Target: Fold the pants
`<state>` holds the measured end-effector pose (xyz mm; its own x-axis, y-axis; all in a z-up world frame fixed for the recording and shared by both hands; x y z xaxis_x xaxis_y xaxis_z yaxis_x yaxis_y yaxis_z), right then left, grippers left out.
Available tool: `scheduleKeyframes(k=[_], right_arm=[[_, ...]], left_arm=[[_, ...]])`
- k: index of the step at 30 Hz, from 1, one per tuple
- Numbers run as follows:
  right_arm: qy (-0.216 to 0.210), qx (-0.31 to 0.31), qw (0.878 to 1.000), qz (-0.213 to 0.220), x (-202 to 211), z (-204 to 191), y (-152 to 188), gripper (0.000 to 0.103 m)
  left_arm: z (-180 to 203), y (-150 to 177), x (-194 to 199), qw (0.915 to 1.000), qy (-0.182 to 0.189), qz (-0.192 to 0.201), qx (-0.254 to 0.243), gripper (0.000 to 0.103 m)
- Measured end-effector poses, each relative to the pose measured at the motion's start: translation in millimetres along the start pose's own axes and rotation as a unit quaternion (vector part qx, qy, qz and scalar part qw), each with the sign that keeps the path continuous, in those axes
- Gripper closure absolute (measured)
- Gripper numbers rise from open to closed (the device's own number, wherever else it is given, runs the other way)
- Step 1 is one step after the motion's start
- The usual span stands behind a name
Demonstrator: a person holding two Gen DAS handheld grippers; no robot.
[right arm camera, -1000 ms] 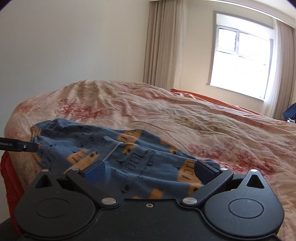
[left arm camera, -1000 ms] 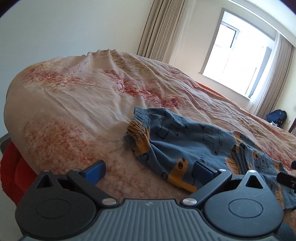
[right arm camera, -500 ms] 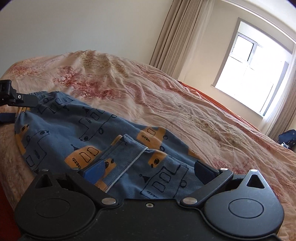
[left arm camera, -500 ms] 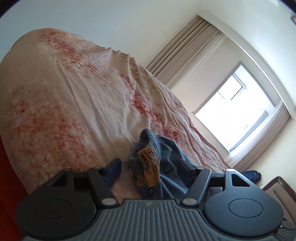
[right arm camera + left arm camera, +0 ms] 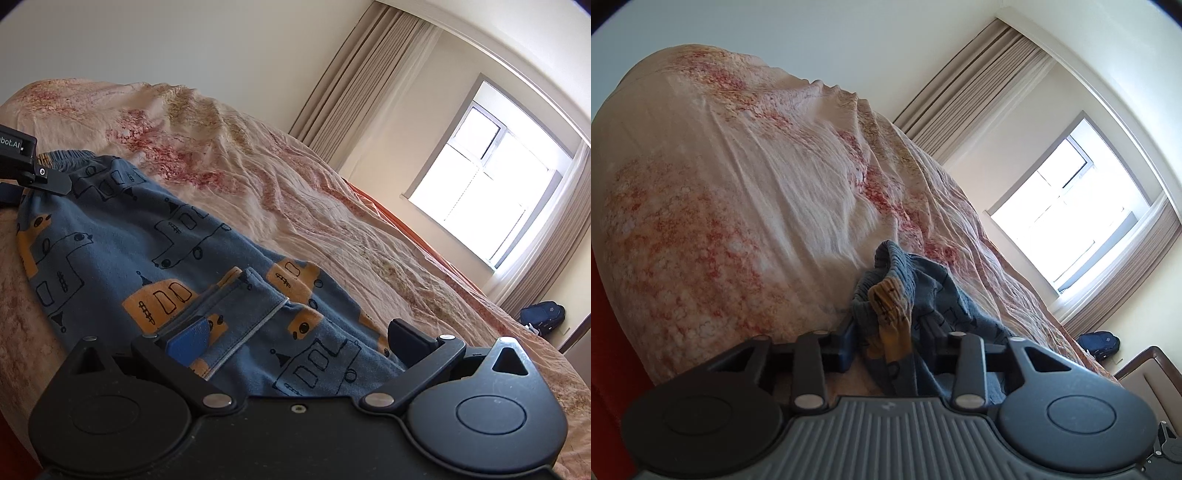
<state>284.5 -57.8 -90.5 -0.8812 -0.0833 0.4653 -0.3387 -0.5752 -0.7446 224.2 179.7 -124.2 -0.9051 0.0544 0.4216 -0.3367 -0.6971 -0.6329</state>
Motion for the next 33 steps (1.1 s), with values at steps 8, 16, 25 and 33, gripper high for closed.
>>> scheduleKeyframes(k=[8, 16, 25, 33], right_arm=[[-0.005, -0.007, 1.000, 0.002, 1.7, 1.6, 0.5, 0.001], [-0.036, -0.123, 0.991, 0.022, 29.5, 43.9, 23.9, 0.001], [0.019, -0.204, 0.979, 0.022, 75.8, 88.4, 82.3, 0.001], [0.094, -0.228, 0.969, 0.002, 95.6, 134.2, 138.5, 0.001]], left_arm=[[34.2, -11.4, 14.0, 0.9982, 0.022, 0.028, -0.049, 0.088], [120.0, -18.5, 33.9, 0.9828, 0.106, 0.048, -0.143, 0.088], [243.9, 46.6, 43.0, 0.9361, 0.194, 0.002, -0.294, 0.088], [302.4, 147.2, 16.9, 0.8907, 0.206, -0.101, -0.393, 0.088]])
Point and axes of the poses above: each gripper's, at about its wrist camera, not at the fingertips, and x roughly against the way its jaws point, z to its right, y to its underside, the point moved 5 cm from there along -x, roughly the way its jaws point, and after that the axes turned 2 degrees about x, right-handed, at the moved point
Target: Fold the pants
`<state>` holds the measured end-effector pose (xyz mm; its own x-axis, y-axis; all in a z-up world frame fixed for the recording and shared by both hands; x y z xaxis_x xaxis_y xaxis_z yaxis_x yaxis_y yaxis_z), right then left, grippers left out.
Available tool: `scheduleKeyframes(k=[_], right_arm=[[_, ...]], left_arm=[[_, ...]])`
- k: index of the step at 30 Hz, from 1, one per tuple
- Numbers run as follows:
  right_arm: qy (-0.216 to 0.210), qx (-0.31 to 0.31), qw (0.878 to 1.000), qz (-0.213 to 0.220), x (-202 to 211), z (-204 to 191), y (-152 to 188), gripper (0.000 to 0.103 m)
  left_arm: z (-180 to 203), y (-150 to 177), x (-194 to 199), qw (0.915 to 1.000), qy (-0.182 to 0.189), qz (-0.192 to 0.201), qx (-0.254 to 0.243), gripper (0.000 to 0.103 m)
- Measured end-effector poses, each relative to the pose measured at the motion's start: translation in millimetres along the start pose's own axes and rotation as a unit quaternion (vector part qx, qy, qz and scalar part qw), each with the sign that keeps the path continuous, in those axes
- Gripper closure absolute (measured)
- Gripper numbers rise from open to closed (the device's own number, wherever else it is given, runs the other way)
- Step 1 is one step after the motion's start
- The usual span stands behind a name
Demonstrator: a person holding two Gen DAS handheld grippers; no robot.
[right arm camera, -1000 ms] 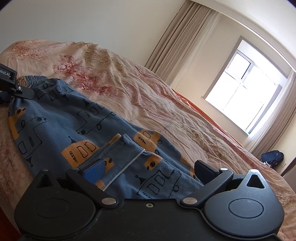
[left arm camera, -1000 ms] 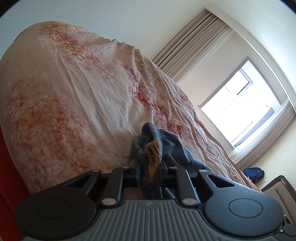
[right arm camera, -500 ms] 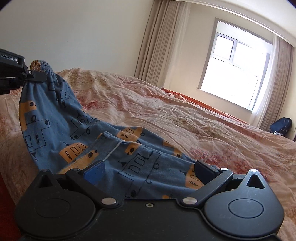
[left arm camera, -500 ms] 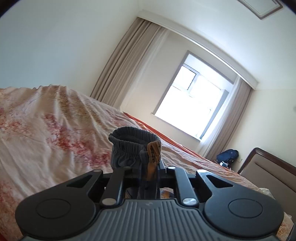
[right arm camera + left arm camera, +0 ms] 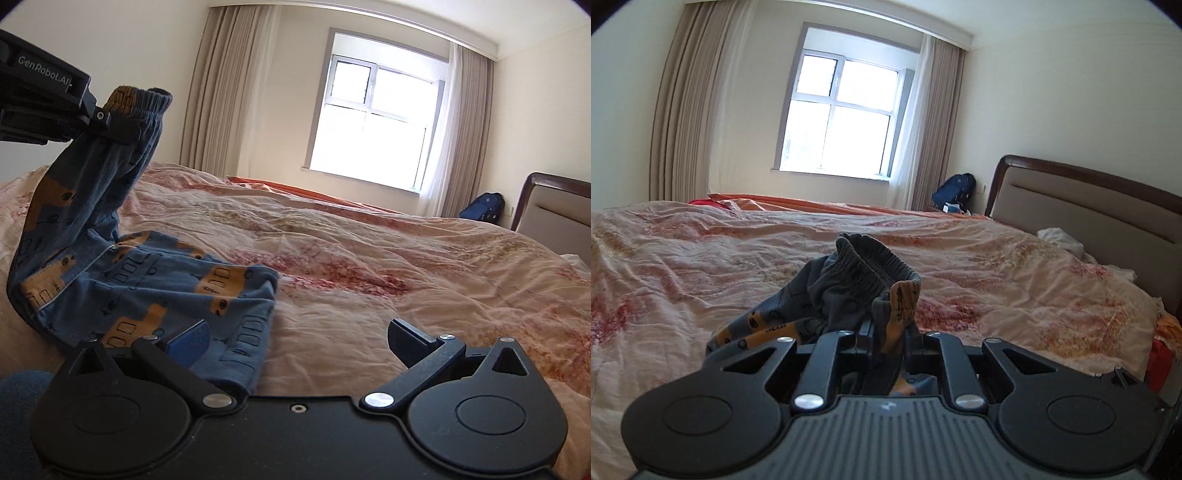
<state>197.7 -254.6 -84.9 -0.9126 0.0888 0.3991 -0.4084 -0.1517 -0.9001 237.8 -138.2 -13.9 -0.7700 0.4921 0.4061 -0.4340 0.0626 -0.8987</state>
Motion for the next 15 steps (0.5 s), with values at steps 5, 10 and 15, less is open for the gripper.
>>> scheduleKeyframes(k=[5, 10, 15], right_arm=[[0.022, -0.025, 0.999, -0.017, 0.0, 32.6, 20.9, 0.001], [0.021, -0.040, 0.998, -0.032, -8.1, 41.1, 33.7, 0.001], [0.026, -0.033, 0.998, -0.038, -13.0, 41.5, 36.5, 0.001]], left_arm=[[17.0, 29.6, -35.2, 0.9969, 0.008, -0.077, -0.016, 0.088], [12.2, 40.4, -47.4, 0.9942, 0.016, -0.106, -0.001, 0.078], [-0.5, 35.8, -28.7, 0.9934, 0.053, -0.085, 0.056, 0.017]])
Point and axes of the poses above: each gripper's, at about its wrist camera, not at the fingertips, and x roughly against the way its jaws point, z to its right, y to its underside, the point moved 5 cm from there along -x, roughly the way its jaws point, and after that the axes turned 2 degrees about x, right-handed, at the moved point
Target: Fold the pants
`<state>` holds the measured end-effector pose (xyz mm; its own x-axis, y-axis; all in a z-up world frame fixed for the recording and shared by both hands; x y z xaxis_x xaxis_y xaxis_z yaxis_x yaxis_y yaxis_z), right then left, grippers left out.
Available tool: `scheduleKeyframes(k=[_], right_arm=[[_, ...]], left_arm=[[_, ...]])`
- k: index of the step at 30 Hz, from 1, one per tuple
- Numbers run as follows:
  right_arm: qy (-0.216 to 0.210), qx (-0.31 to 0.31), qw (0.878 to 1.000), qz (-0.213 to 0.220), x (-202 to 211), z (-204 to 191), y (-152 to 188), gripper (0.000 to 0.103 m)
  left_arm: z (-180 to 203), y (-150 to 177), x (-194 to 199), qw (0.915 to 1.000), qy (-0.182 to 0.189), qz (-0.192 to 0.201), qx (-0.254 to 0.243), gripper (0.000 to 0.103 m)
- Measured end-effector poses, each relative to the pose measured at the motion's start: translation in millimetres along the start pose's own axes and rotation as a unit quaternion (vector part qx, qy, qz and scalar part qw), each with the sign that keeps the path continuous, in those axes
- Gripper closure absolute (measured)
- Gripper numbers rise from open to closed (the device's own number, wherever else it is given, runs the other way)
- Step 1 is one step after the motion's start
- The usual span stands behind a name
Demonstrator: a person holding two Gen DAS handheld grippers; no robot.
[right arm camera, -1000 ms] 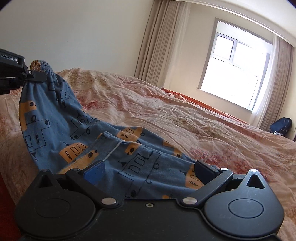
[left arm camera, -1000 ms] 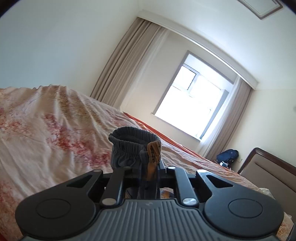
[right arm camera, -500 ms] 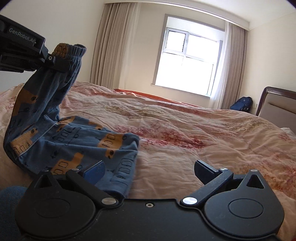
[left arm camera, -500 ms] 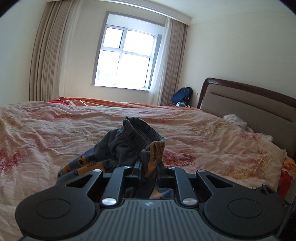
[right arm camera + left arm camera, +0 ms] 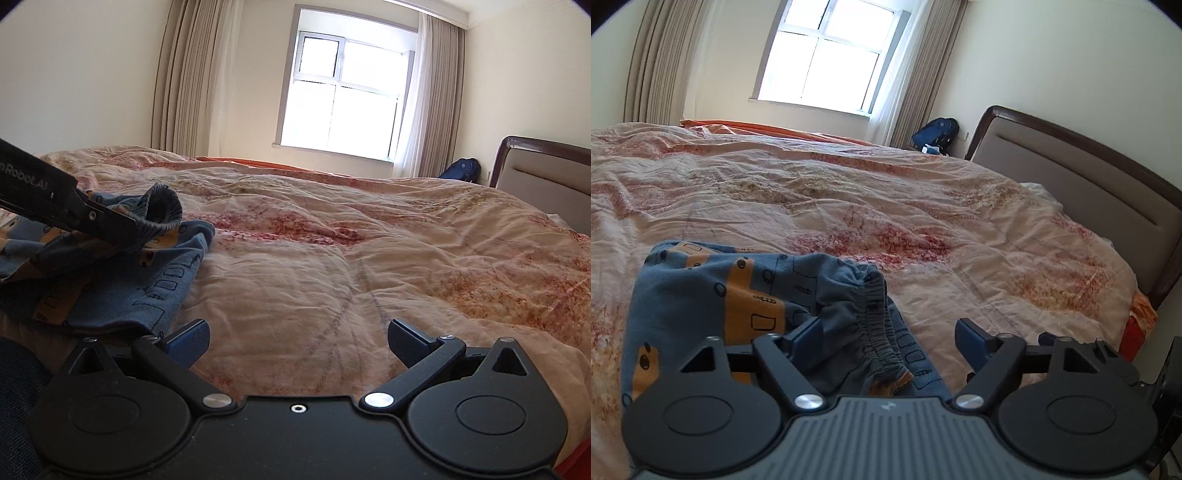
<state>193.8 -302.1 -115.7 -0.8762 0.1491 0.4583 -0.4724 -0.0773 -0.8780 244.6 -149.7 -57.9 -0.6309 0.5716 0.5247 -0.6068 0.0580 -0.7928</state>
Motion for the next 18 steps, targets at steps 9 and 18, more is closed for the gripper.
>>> scheduleKeyframes(k=[9, 18], right_arm=[[-0.017, -0.024, 1.000, 0.011, 3.6, -1.6, -7.2, 0.001], [-0.204, -0.117, 0.972, 0.026, -1.6, -32.4, -40.2, 0.000]], left_arm=[[-43.2, -9.1, 41.2, 0.9908, -0.112, 0.061, 0.044, 0.001], [-129.1, 22.8, 52.3, 0.9644, -0.223, 0.023, 0.140, 0.001]])
Point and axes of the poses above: each gripper's, at about its wrist camera, not at the fingertips, and x roughly against the way its jaws point, z to its right, y to its underside, the point moved 5 cm from there along -x, roughly the way its jaws point, and after that the axes turned 2 degrees about x, right-handed, at the moved point
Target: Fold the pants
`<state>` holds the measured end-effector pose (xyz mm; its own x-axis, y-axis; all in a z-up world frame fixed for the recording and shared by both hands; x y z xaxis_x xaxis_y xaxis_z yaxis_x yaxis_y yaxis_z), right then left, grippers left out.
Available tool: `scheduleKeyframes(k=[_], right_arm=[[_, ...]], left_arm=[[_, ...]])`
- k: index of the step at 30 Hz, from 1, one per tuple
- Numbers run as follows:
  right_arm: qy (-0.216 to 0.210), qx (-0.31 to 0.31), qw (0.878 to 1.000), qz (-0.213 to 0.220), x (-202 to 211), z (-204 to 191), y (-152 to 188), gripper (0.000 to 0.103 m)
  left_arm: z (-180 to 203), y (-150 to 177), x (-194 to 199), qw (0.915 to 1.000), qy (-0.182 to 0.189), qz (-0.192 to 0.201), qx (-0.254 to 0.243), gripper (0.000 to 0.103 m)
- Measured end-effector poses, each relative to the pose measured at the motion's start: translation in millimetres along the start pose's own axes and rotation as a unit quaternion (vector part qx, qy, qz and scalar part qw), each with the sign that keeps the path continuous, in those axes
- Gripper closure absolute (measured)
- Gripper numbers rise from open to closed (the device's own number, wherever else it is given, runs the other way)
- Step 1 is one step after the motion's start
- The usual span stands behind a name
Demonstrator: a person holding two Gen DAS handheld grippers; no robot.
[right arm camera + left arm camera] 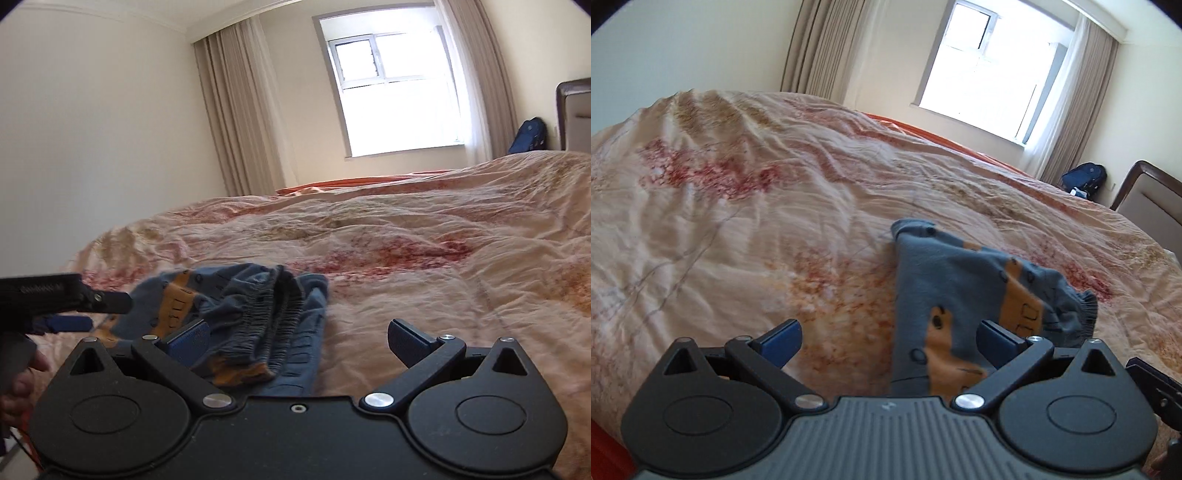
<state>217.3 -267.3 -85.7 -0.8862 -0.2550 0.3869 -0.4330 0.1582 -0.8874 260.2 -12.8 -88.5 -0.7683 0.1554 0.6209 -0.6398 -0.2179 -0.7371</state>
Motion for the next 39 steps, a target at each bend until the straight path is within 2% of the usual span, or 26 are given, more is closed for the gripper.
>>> scheduleKeyframes(k=[2, 4, 7, 10, 12, 17, 20, 22, 23, 27, 28, 33, 38, 39], right_arm=[[-0.071, -0.026, 0.997, -0.018, -9.0, -10.0, 1.9, 0.001], [-0.101, -0.056, 0.992, -0.046, -17.8, -13.5, 7.5, 0.001], [-0.103, -0.086, 0.989, -0.066, -23.9, -13.2, 14.9, 0.007], [-0.100, -0.098, 0.988, -0.067, -22.6, -11.4, 14.0, 0.015], [-0.103, -0.101, 0.987, -0.068, -23.4, -12.0, 12.1, 0.016], [-0.077, -0.118, 0.987, -0.082, -33.1, -7.0, 16.1, 0.025], [-0.060, -0.136, 0.986, -0.077, -34.5, -3.4, 17.0, 0.038], [-0.050, -0.144, 0.985, -0.076, -35.3, -0.5, 17.2, 0.053], [-0.045, -0.147, 0.985, -0.076, -35.8, 0.8, 17.5, 0.056], [-0.043, -0.143, 0.987, -0.062, -30.3, 1.9, 15.2, 0.080], [-0.044, -0.140, 0.988, -0.055, -26.9, 1.7, 13.3, 0.082], [-0.026, -0.119, 0.992, -0.031, -9.4, 3.1, 7.1, 0.083], [-0.013, -0.115, 0.992, -0.052, -11.5, 6.9, 21.2, 0.081], [-0.012, -0.108, 0.993, -0.049, -10.8, 5.6, 20.3, 0.077]], left_arm=[[-7.2, 4.4, -3.1, 1.0000, 0.000, -0.009, 0.001, 0.001], [-10.4, 10.2, -2.9, 1.0000, 0.004, -0.006, -0.003, 0.001], [-7.4, 13.6, -4.3, 0.9998, -0.002, -0.001, -0.019, 0.001], [-3.4, 15.5, -4.8, 0.9997, -0.003, -0.002, -0.025, 0.001], [-2.4, 16.2, -4.0, 0.9997, -0.004, -0.003, -0.025, 0.001], [-1.6, 17.1, -2.8, 0.9996, -0.005, -0.003, -0.026, 0.001], [-0.2, 18.4, -1.9, 0.9996, -0.007, -0.003, -0.028, 0.001], [-0.4, 18.4, -1.8, 0.9996, -0.007, -0.004, -0.028, 0.001], [0.3, 18.7, -1.3, 0.9996, -0.007, -0.004, -0.028, 0.001], [4.0, 18.7, 4.4, 0.9995, -0.002, -0.004, -0.031, 0.001], [5.2, 17.9, 6.2, 0.9995, 0.000, -0.002, -0.032, 0.001], [7.7, 20.4, 4.8, 0.9989, 0.004, -0.012, -0.046, 0.001], [8.7, 16.6, 6.2, 0.9984, 0.002, -0.008, -0.056, 0.000], [9.9, 11.8, 6.9, 0.9981, 0.002, -0.002, -0.061, 0.000]])
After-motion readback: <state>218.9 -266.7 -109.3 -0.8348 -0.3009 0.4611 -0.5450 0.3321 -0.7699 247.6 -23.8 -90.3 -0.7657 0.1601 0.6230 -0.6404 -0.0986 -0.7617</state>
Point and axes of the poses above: each gripper's, at about its wrist camera, not at the fingertips, and x roughly against the way its jaws point, z to its right, y to its underside, the point moved 5 cm from there along -x, roughly the way its jaws point, and after that the axes turned 2 degrees about x, right-handed, at the moved point
